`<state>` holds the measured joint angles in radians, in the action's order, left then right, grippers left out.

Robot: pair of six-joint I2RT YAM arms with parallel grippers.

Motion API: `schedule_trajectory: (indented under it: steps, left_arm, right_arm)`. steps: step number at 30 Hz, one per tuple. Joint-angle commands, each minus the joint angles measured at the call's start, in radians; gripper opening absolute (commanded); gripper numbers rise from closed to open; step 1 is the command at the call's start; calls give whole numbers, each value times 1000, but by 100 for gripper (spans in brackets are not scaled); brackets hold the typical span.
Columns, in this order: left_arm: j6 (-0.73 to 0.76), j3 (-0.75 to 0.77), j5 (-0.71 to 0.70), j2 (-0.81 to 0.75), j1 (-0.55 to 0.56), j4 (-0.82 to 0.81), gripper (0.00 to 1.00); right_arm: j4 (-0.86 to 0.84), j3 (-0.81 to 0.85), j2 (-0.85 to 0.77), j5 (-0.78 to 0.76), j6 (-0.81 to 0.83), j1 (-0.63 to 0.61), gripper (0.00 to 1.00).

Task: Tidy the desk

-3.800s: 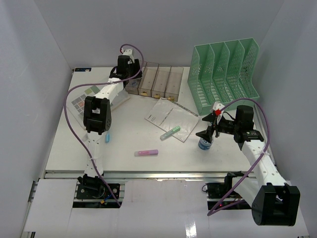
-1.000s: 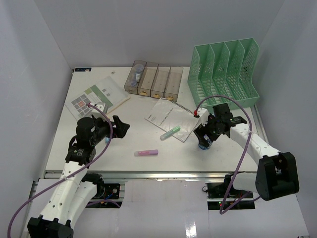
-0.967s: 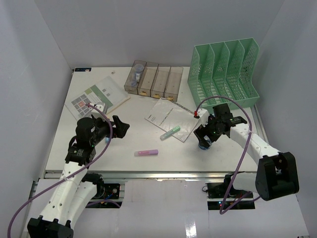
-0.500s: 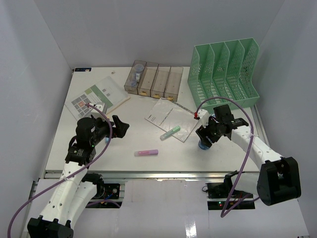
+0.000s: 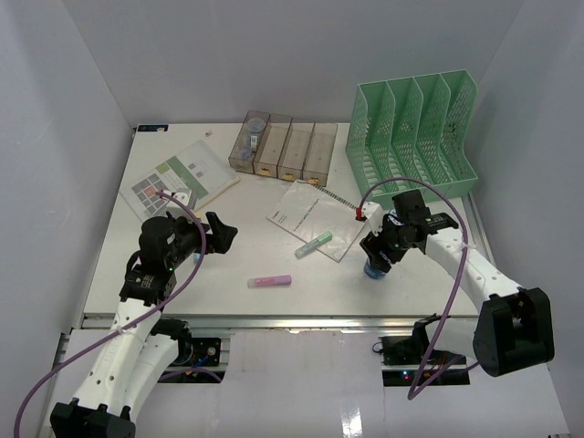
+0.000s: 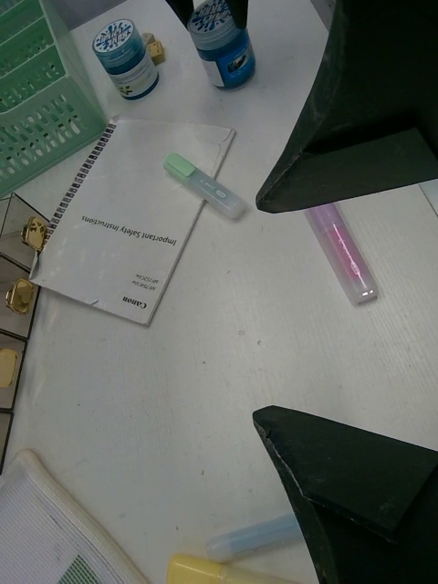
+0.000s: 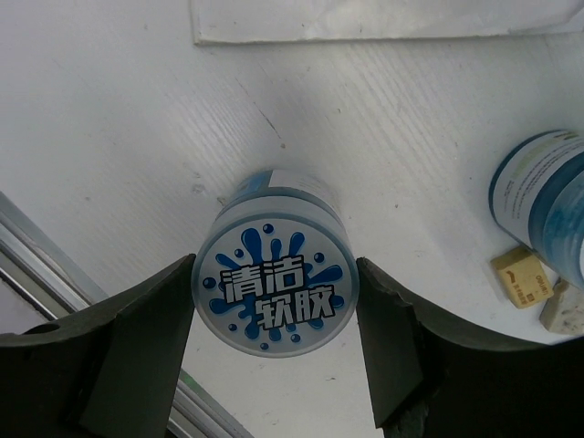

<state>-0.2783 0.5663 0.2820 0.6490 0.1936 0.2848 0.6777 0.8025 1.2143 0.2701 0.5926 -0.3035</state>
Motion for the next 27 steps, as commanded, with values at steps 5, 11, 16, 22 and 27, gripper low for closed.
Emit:
schedule_trajectory:
  steps: [5,11,16,22,27]
  left_arm:
    - [-2,14,-16,-22,-3,0,98]
    - [-4,14,-24,-22,-3,-1,98]
    - [-2,14,-38,-23,-3,1,98]
    - [4,14,-56,-12,-3,1,98]
    - [8,14,-64,-8,-3,1,98]
  right_arm:
    - [59,250,-35,158,46,-10,8]
    - [2,416,81,204,30,-81,8]
    - [-133,561,253,184,16,-146,8]
    - [-259,830,507,131,-19,-213,8]
    - [-417,1037,738,58,-79,-239,8]
